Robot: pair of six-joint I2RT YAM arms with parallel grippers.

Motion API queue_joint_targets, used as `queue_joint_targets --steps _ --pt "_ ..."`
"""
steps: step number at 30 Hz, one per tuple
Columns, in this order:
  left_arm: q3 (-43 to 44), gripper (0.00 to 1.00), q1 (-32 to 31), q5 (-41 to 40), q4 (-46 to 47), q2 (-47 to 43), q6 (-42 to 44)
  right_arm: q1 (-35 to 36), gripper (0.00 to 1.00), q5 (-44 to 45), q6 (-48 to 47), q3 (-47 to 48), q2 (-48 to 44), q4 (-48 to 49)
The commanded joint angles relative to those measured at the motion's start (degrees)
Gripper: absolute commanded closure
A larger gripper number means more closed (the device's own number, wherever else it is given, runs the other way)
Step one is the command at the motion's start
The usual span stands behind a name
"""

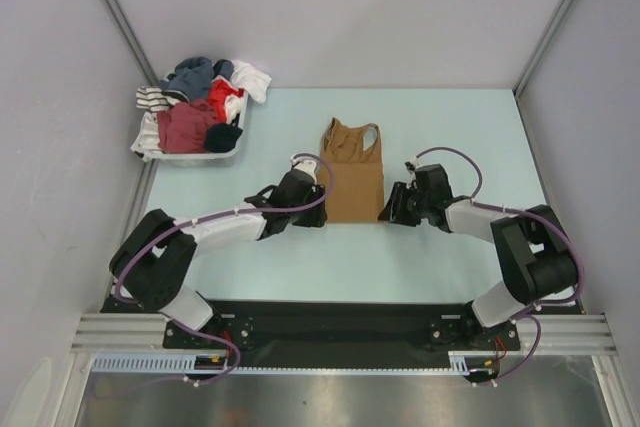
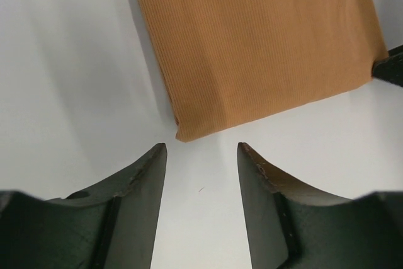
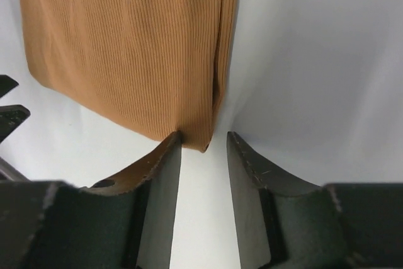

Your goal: Fold and stack the tank tops

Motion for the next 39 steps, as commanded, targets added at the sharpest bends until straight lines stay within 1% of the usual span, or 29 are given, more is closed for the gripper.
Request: queue_joint_targets --steps 1,5,7,8,9,10,11,13,14,15,18,19,21,22,27,31,34,39 --pt "1.9 0.46 0.1 -0.9 0.5 1.4 -1.8 0.2 0.60 -1.2 0.8 2.3 1.6 2.7" --pt "0.6 0.46 0.1 -1.9 0.7 1.6 -2.5 0.2 0.62 -0.7 0.7 1.2 2.2 3.5" --pt "0.8 0.48 0.1 -1.1 1.2 2.4 -2.2 0.2 0.63 -0.5 0.5 1.4 2.8 3.6" --pt "0.9 0.51 0.1 -0.8 1.3 3.0 -2.2 0.2 0.69 -0.5 0.5 1.4 3.1 3.6" --pt "1.1 0.54 0.1 -0.4 1.5 3.9 -2.2 0.2 0.72 -0.6 0.5 1.6 3.3 3.5" --pt "1.5 0.55 0.1 0.0 1.8 4.5 -2.3 0.3 0.78 -0.6 0.4 1.6 3.7 3.7" --pt "1.6 0.58 0.1 0.0 1.9 4.9 -2.5 0.3 0.81 -0.4 0.6 1.6 3.8 3.7" --pt "2.1 0.59 0.1 -0.9 2.0 5.6 -2.6 0.3 0.89 -0.4 0.7 1.4 3.8 3.5" --pt "2.1 0.61 0.1 -1.3 2.1 5.7 -2.7 0.4 0.97 -0.3 0.7 1.3 3.8 3.4" --pt "2.1 0.62 0.0 -1.7 2.3 5.8 -2.8 0.4 1.00 -0.1 0.7 1.2 3.7 3.1" --pt "2.3 0.71 0.1 -2.1 2.6 6.4 -2.8 0.8 1.00 0.7 0.7 0.7 2.9 2.5" --pt "2.3 0.79 0.0 -2.2 2.6 6.7 -2.8 0.9 1.00 1.1 0.7 0.6 2.6 2.1" --pt "2.4 0.92 0.0 -2.2 2.4 7.1 -2.9 1.1 1.00 1.7 0.6 1.0 2.3 1.1" --pt "2.4 1.00 0.0 -2.3 2.2 7.2 -3.1 1.2 1.00 2.5 0.5 0.9 2.1 0.5" --pt "0.4 1.00 -1.6 -5.1 1.4 5.1 -2.9 2.7 1.00 5.6 0.3 0.0 -1.2 -4.0" --pt "-3.3 1.00 -3.0 -6.7 0.8 2.7 -2.8 3.2 1.00 7.3 0.4 -2.4 -4.1 -5.9" --pt "-6.4 1.00 -4.7 -6.2 2.1 0.2 -3.8 3.9 1.00 7.6 1.0 -3.9 -6.5 -6.9" --pt "-8.9 1.00 -9.6 -7.8 1.7 -2.4 -7.0 6.1 0.98 8.8 2.4 -6.6 -10.9 -8.5"
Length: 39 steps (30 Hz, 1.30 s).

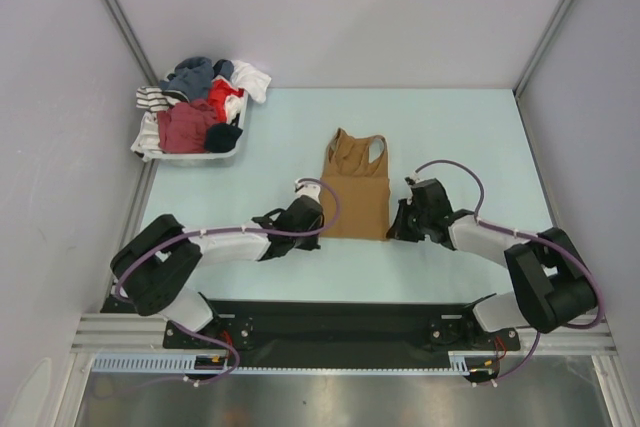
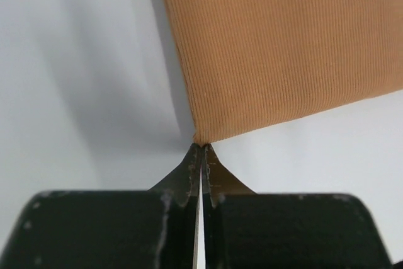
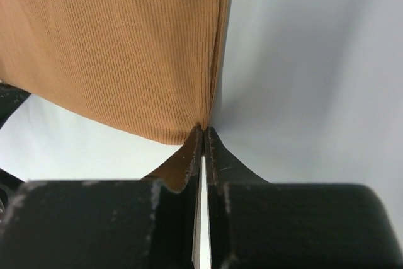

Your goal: Fold and stack the tank tops

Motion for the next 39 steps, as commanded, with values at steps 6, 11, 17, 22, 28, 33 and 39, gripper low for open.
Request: queue_joint_targets --steps 6,11,17,22,28,33,39 --pt "-1.7 0.81 -4.2 -2.6 -3.2 -5.3 -3.6 2.4 0.60 3.7 1.3 -2.4 -6.9 -4.9" --pt "-0.2 0.55 -4.2 -4.7 -6.0 -7.7 -2.3 2.8 0.54 3.8 2.0 -4.0 -10.1 -4.9" --pt "0.8 0.53 -4.1 -4.1 -4.2 -8.4 0.6 2.8 0.55 3.0 1.9 -4.0 -10.8 -4.4" --pt "2.9 0.53 -4.1 -2.9 -3.6 -5.8 1.6 2.8 0.57 2.6 1.6 -2.8 -8.1 -3.5" --pt "4.0 0.53 -4.1 -3.0 -2.8 -2.8 2.0 2.7 0.58 1.9 1.5 -1.8 -6.2 -2.8" --pt "5.0 0.53 -4.1 -2.8 -2.2 -0.5 2.1 2.7 0.60 1.9 1.3 -1.4 -5.7 -2.4" --pt "3.7 0.61 -4.1 -2.6 -0.2 1.4 2.2 2.8 0.65 1.7 1.0 -1.0 -3.5 -1.3"
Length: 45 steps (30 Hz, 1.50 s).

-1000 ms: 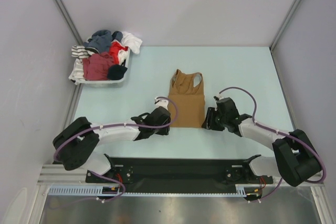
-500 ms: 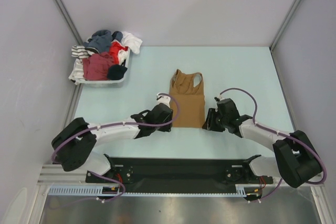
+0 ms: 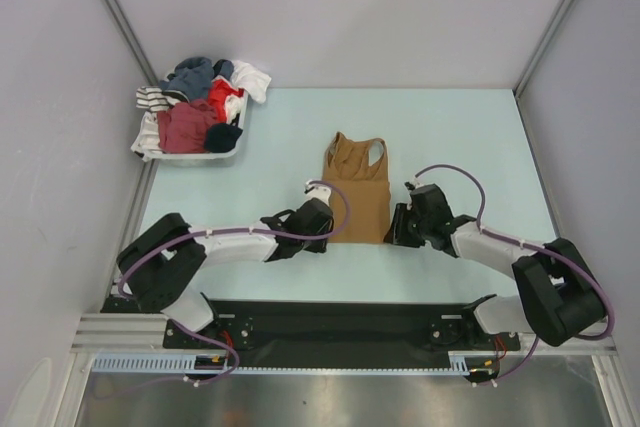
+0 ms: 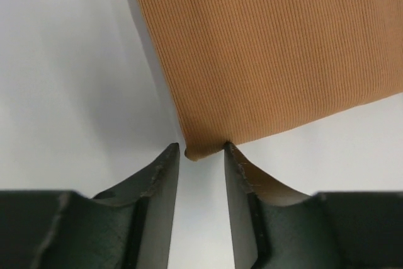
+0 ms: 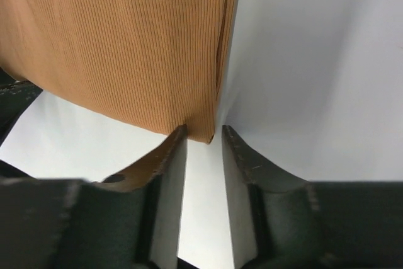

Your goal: Fold and stack the tank tops

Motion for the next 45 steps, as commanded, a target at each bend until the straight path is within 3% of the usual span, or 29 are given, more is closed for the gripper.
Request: queue_joint_targets --steps 1,6,9,27,45 --pt "0.9 0.64 0.0 0.2 2.9 0.7 1.3 0.2 0.67 -0.3 -0.5 1.4 1.6 1.2" --pt "0.2 0.90 0.0 -1.0 1.9 0.2 1.2 0.3 0.96 -0.8 -0.4 1.8 2.1 0.5" --pt "0.2 1.00 0.0 -1.9 0.7 -0.6 1.2 0.3 1.00 -0.5 -0.2 1.9 0.6 -1.2" --pt "0.3 1.00 -1.5 5.7 -9.5 -11.3 -3.4 0.9 1.00 -0.2 0.1 6.2 -12.3 -17.4" --pt "-1.4 1.00 -4.5 7.3 -13.7 -14.2 -8.2 4.5 1.00 3.1 3.7 6.8 -19.3 -29.0"
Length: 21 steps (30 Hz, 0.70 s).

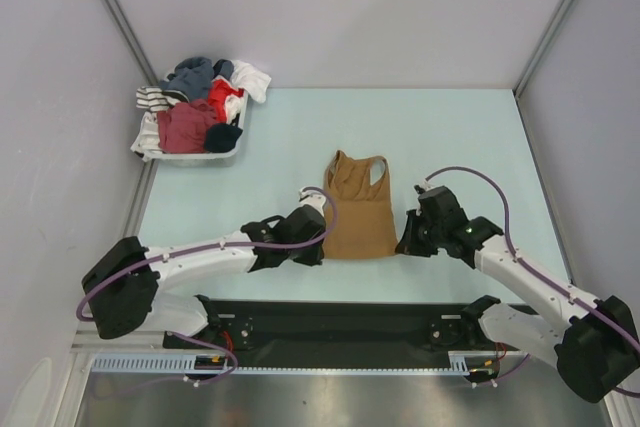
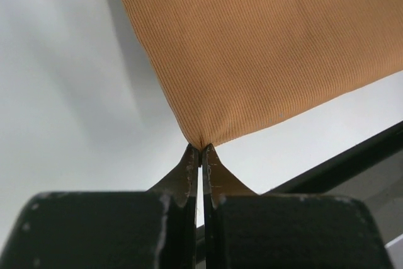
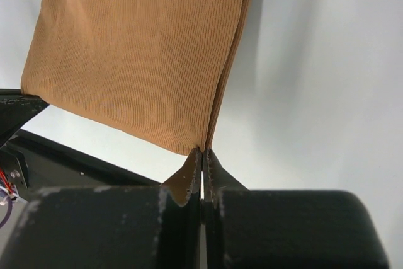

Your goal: Fold and stack the tank tops

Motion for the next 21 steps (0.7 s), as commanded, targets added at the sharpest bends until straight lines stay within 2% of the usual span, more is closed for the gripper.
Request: queue_joint_targets --steps 1,8,13,21 --pt "-0.7 1.00 -0.8 0.1 -1.3 -1.2 -2.4 0.8 1.00 1.8 1.7 1.4 -1.8 -3.2" --pt "7.7 1.00 -0.4 -5.1 -9.8 -0.5 0.3 0.2 1.00 4.6 0.1 9.5 0.3 -6.7" --pt "13.4 1.00 3.5 -2.0 -11.7 -0.3 2.8 -2.5 1.00 4.3 -2.2 15.4 4.1 -7.6" --pt "22.4 1.00 10.6 3.2 -13.4 6.6 5.9 -8.0 1.00 0.4 -5.3 21.9 12.6 -5.5"
